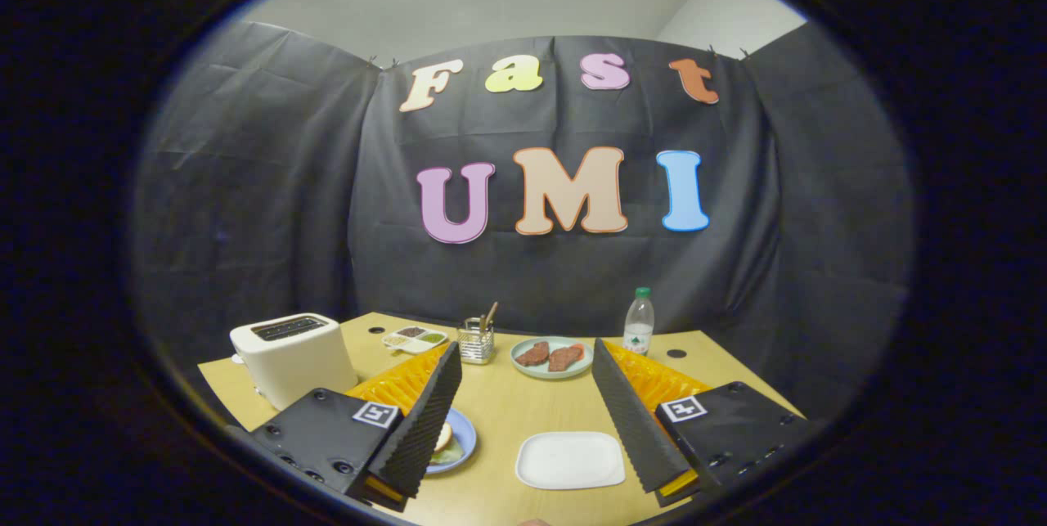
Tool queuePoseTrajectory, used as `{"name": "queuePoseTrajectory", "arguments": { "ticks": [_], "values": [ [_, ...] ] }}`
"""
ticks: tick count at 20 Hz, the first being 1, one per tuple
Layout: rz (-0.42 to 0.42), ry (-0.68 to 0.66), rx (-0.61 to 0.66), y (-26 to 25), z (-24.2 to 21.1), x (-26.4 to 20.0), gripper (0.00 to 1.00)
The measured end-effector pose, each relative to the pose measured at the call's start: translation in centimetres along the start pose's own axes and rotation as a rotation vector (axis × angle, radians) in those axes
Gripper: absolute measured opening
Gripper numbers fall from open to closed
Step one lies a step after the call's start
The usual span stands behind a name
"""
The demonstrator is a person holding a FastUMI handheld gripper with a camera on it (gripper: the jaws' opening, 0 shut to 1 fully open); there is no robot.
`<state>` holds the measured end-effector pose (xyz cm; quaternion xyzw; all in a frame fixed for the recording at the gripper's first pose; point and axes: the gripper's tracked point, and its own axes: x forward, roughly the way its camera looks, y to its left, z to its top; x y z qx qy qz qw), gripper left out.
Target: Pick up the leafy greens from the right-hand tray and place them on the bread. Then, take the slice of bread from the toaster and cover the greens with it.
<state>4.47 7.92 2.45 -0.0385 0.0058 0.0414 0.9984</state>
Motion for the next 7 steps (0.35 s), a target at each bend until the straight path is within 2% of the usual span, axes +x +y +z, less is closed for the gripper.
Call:
{"name": "queuePoseTrajectory", "arguments": {
  "ticks": [3, 7],
  "values": [
    [0.013, -0.025, -0.007, 0.5, 1.2, -0.4, 1.00],
    [0.032, 0.018, 0.039, 0.7, -1.3, -1.5, 1.00]
  ]
}}
